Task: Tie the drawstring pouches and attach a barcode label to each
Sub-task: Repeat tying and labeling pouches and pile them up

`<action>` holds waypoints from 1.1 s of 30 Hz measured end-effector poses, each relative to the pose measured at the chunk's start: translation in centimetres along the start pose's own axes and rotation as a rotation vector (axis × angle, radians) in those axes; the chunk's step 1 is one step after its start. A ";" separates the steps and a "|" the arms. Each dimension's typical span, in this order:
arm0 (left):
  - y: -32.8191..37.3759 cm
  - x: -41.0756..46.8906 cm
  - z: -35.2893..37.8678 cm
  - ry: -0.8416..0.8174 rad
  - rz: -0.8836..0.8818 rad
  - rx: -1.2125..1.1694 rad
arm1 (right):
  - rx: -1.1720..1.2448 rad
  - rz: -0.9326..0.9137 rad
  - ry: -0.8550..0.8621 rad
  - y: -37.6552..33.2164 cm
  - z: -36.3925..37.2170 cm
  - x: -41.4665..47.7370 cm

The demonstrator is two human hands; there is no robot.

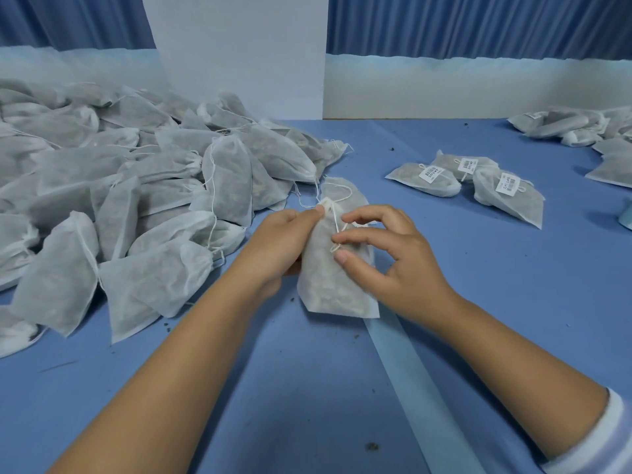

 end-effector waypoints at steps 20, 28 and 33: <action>-0.2 0.1 -1.0 -0.025 0.005 0.073 | 0.253 0.138 -0.063 1.2 -1.3 0.9; -0.6 0.7 -1.5 -0.007 0.033 0.169 | -0.172 0.165 -0.233 4.2 -0.6 1.2; -0.8 0.7 -1.3 -0.073 0.032 0.162 | -0.407 0.098 -0.469 4.4 0.9 0.7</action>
Point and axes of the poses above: each hand's wrist, its own x-axis towards the middle knuckle, its own z-axis out of the palm, y = z × x, the point moved 6 cm from there along x, towards the middle knuckle, and after that the axes turned 7 degrees about z, right-handed, at the moved point
